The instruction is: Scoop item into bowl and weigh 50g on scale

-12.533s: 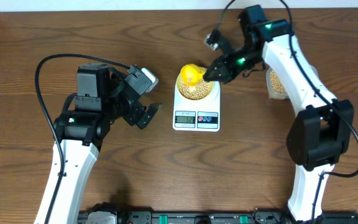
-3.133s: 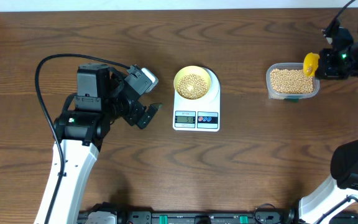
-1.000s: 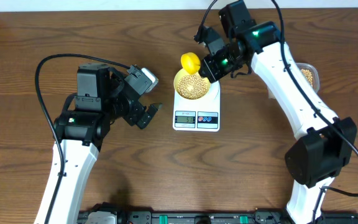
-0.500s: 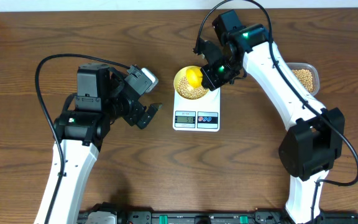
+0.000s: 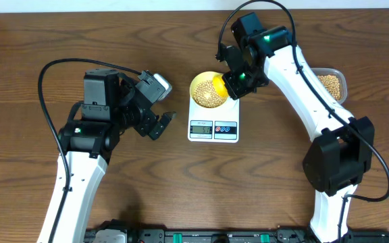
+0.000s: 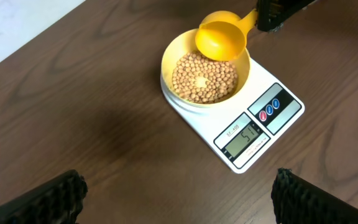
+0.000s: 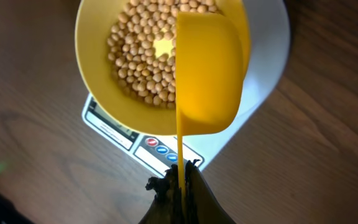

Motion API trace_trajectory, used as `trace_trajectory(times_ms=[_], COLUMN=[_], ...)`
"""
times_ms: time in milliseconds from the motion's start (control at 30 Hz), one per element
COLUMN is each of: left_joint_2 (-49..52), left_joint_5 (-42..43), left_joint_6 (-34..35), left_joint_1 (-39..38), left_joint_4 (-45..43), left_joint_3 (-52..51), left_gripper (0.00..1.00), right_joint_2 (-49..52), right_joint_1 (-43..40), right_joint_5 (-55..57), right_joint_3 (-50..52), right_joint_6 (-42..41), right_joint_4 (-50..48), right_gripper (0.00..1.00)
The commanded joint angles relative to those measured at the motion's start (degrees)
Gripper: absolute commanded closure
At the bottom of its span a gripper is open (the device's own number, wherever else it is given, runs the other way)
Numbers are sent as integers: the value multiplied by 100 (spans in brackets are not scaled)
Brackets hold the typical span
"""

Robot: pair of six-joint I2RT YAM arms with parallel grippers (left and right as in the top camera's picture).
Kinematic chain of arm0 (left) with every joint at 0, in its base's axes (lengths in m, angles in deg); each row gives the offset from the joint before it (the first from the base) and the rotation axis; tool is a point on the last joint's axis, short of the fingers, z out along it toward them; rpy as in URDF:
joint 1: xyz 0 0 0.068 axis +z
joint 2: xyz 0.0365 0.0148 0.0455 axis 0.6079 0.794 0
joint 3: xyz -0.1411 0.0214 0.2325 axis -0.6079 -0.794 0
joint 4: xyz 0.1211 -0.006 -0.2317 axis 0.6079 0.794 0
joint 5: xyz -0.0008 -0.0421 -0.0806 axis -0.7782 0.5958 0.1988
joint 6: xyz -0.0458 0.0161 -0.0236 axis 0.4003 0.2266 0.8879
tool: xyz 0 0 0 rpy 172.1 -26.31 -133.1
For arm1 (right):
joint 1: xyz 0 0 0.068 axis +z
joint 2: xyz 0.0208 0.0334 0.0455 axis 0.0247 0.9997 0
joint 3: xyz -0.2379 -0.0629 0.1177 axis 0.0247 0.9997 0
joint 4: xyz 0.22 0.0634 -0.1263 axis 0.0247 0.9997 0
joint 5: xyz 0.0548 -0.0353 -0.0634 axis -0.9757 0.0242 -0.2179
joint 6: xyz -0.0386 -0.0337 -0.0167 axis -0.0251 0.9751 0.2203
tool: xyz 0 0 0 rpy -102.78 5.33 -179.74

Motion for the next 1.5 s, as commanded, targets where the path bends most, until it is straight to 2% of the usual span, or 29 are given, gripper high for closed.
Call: trace_trajectory(times_ms=[0, 1133, 1467], left_joint_2=[-26, -26, -26], left_joint_5=[-39, -39, -39], left_joint_6=[68, 70, 70], left_joint_1=[28, 28, 28], left_joint_4=[-15, -17, -17], left_joint_3=[-68, -68, -68], left_gripper=[3, 3, 3], right_joint_2=[44, 267, 310], right_joint_1=[11, 328, 476], right_joint_5=[205, 273, 914], right_joint_3=[31, 39, 39], right_joint_6=[-114, 44, 240], right_joint_4=[22, -658, -649], right_gripper=[99, 99, 99])
